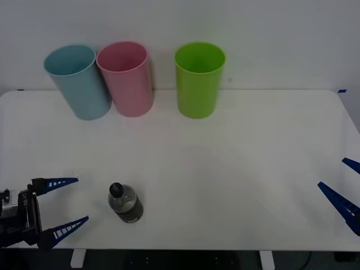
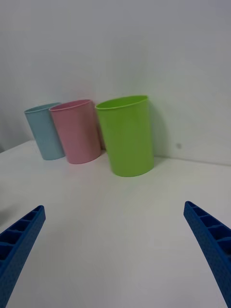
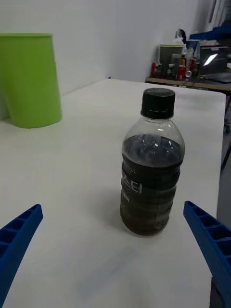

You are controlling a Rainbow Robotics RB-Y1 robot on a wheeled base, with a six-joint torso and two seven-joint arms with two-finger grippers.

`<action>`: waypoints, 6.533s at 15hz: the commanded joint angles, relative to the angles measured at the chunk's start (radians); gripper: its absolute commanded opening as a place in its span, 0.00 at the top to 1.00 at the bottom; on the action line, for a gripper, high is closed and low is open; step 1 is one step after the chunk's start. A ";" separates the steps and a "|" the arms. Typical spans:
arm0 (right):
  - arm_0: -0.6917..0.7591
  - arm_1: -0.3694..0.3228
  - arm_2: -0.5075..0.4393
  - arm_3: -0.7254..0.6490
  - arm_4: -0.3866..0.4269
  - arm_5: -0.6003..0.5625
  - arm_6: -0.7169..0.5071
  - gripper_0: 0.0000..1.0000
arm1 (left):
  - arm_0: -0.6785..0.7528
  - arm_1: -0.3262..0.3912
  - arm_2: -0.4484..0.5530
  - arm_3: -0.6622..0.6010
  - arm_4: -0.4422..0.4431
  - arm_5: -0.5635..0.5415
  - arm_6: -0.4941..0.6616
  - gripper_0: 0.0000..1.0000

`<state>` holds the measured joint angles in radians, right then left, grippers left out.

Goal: Grasp the object on the table and drop it into the matching bin: aluminum can to the light blue bin, PET bottle to the pink bin.

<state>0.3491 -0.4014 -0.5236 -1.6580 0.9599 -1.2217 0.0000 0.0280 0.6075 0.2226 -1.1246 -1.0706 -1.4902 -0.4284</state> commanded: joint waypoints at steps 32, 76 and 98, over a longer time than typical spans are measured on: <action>0.000 0.000 0.000 0.000 0.000 0.000 0.000 0.00 | -0.094 -0.305 0.054 0.012 -0.313 0.001 -0.021 0.00; 0.000 0.000 0.000 0.000 0.000 0.000 0.000 0.00 | -0.026 -0.304 0.164 -0.213 0.020 0.326 0.186 1.00; 0.000 0.000 0.000 0.000 0.000 0.000 0.000 0.00 | -0.362 -0.219 0.136 -0.374 -0.065 0.693 0.599 1.00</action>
<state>0.3491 -0.4014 -0.5236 -1.6581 0.9599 -1.2217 0.0000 -0.3211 0.3868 0.3641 -1.4995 -1.1207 -0.8169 0.1612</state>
